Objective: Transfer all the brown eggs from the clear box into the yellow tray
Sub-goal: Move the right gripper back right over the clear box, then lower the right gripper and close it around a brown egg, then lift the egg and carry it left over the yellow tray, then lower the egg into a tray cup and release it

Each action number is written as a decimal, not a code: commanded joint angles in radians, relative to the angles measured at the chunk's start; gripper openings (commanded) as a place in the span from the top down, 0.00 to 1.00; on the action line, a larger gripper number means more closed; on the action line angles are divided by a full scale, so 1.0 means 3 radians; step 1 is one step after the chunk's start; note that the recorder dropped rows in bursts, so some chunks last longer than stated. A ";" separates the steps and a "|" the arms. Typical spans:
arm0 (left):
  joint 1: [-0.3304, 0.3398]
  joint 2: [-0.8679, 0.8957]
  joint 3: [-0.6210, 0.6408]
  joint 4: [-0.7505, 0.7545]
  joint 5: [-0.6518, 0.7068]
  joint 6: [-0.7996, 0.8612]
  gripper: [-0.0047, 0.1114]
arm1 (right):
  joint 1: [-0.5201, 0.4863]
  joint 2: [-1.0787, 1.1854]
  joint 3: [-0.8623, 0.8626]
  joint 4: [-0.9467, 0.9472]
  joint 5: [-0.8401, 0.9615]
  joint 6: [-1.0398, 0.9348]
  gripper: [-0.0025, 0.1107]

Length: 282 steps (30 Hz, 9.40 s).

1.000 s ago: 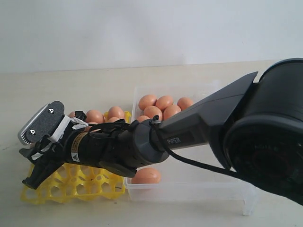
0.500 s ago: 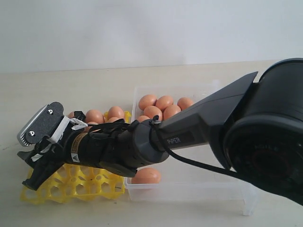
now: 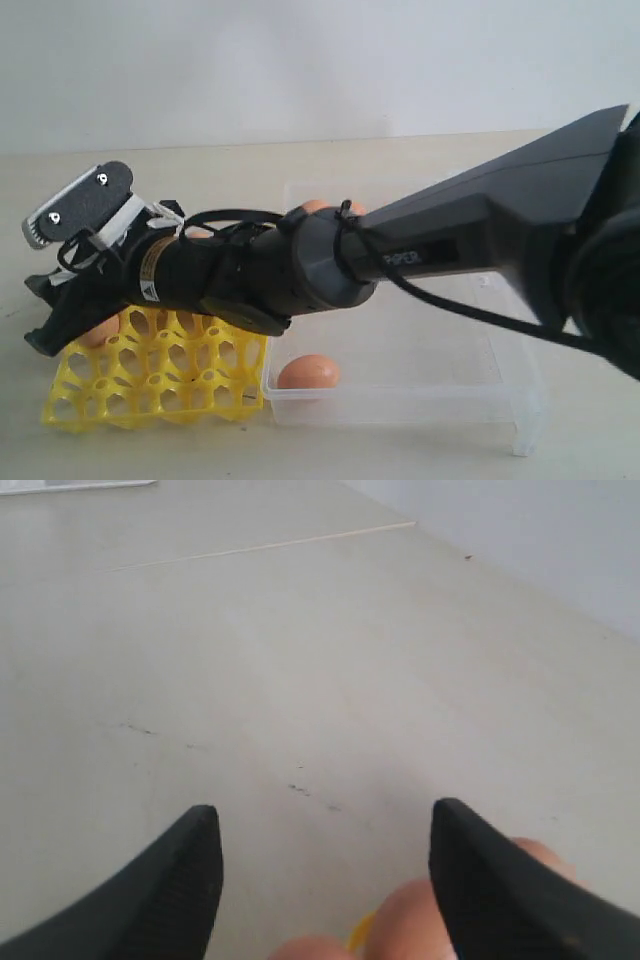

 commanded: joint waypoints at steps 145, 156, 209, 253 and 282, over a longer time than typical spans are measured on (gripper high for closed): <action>-0.0016 -0.0019 -0.0013 -0.0010 -0.0021 -0.0020 0.96 | -0.1758 0.0181 -0.1057 0.1319 0.3657 -0.1036 0.98; -0.0016 -0.0019 -0.0013 -0.0010 -0.0021 -0.0020 0.96 | -0.1721 -0.0056 -0.0758 0.1319 0.3541 -0.1079 0.98; -0.0016 -0.0019 -0.0013 -0.0010 -0.0021 -0.0020 0.96 | -0.0035 -0.0704 0.1089 0.1552 -0.0635 -0.1476 0.98; -0.0016 -0.0019 -0.0013 -0.0010 -0.0021 -0.0020 0.96 | 0.0069 -0.0189 0.0866 0.1021 -0.0944 -0.1401 0.98; -0.0016 -0.0019 -0.0013 -0.0010 -0.0021 -0.0020 0.96 | 0.0097 0.0010 0.0866 0.1136 -0.1052 -0.1401 0.97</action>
